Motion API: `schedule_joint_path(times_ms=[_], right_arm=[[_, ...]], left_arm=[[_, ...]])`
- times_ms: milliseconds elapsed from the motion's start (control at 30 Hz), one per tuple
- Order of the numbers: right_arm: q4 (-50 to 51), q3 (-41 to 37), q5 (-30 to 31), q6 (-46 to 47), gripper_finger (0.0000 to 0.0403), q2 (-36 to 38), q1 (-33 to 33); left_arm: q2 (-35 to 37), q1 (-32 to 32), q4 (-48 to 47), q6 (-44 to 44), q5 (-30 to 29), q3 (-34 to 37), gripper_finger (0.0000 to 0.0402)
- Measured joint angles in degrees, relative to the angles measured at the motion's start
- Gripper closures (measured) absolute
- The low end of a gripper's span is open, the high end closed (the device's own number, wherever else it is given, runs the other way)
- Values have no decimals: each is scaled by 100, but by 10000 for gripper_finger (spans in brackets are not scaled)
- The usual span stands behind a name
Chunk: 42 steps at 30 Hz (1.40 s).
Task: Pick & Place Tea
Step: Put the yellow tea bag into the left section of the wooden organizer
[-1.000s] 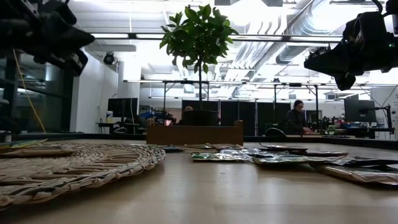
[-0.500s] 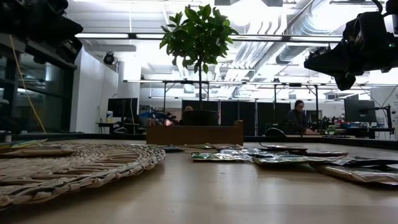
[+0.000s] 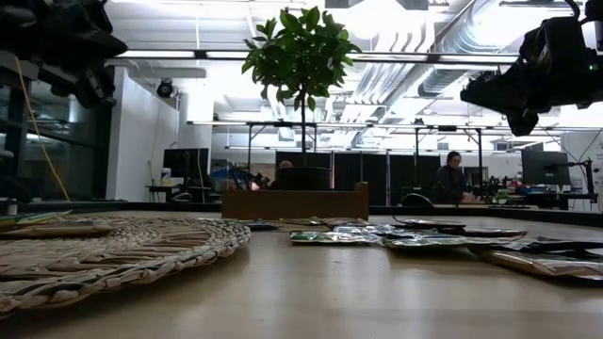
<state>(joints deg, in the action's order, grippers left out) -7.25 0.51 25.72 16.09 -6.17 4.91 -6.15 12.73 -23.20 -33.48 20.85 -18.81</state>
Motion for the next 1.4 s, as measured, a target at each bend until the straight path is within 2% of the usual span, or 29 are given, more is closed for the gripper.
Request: schedule_joint_path(times_ms=[167, 267, 333, 467, 600, 733, 933, 1167, 1267, 1400], right_arm=[[-867, 1, -83, 440, 389, 4, 2], [-1111, 1, 482, 374, 393, 3, 0], [-1247, 2, 646, 349, 395, 2, -2], [-1189, 235, 303, 162, 396, -143, 0], [-806, 952, 84, -44, 398, -731, 0], [-148, 2076, -149, -307, 401, -1900, 0], [988, 4028, -808, -289, 401, -4292, 0], [2641, 6276, -1911, 682, 401, -6905, 2], [2907, 7012, -2327, 437, 401, -7810, 63], [2932, 7722, -2568, 49, 401, -8761, 186]], left_arm=[[0, 0, -72, -435, 29, -1, 401], [0, 0, -104, -414, -14, -115, 401], [-4, -1, -106, -294, -120, -239, 401], [-5, -2, -204, 15, -219, -558, 401], [-11, 0, -1094, 340, -366, -964, 401], [-11, 0, -1860, 566, -520, -1213, 401], [-11, 0, -2236, 570, -557, -1270, 401], [-11, 0, -3150, -336, -667, -1268, 401], [-11, 0, -3407, -412, -597, -1268, 401], [-11, -1, -3595, -421, -534, -1268, 401]])
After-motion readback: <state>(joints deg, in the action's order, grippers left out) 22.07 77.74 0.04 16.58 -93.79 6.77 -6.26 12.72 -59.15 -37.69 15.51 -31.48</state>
